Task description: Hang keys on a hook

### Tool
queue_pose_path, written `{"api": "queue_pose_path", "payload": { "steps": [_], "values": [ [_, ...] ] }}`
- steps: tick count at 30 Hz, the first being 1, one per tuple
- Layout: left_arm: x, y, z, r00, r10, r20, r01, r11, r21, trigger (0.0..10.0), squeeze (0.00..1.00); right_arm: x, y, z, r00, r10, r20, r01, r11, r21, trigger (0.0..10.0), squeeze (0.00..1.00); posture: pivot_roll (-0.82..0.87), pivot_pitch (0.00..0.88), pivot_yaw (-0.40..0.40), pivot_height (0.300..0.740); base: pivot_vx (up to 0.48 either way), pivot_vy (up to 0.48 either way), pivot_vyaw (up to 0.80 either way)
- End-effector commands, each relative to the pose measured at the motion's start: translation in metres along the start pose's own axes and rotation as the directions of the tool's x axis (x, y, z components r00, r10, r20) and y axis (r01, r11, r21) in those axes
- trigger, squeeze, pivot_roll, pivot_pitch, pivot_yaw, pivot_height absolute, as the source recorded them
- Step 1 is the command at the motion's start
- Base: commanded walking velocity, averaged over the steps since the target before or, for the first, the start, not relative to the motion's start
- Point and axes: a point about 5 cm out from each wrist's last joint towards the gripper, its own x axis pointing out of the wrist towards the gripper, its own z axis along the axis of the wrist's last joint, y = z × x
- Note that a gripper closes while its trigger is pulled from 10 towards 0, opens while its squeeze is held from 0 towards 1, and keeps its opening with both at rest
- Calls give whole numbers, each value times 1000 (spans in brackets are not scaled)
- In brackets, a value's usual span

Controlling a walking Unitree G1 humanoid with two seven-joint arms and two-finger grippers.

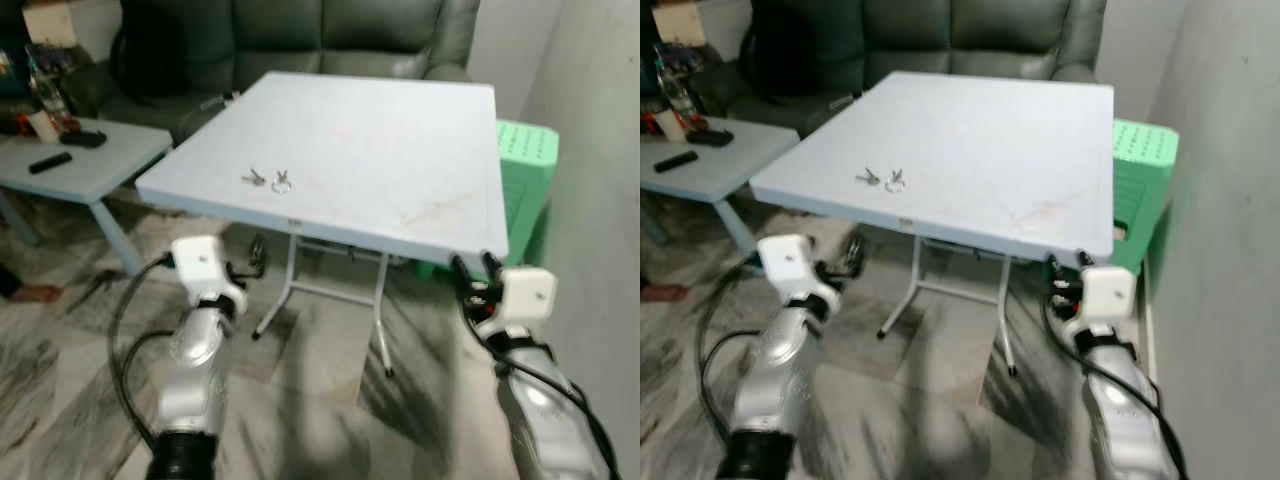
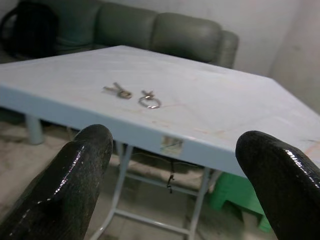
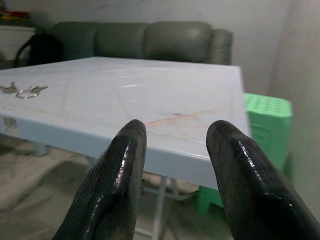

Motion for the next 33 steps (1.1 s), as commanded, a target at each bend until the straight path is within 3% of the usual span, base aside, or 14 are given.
{"api": "queue_pose_path", "payload": {
  "steps": [1,28,33],
  "values": [
    [0,8,3,1000,27,-1,-27,1000,13,10000,0,3,7,5,1000,17,21,-17,1000,19,10000,0,-50,10,-11,740,0,472,0],
    [0,8,3,1000,30,1,-30,1000,7,10000,0,3,10,6,999,29,24,-30,999,28,10000,0,-47,9,-15,740,0,466,0],
    [0,7,2,999,38,3,-38,999,3,10000,0,2,10,6,999,32,22,-32,999,29,10000,0,-45,4,-14,740,0,0,0]
  ]
}}
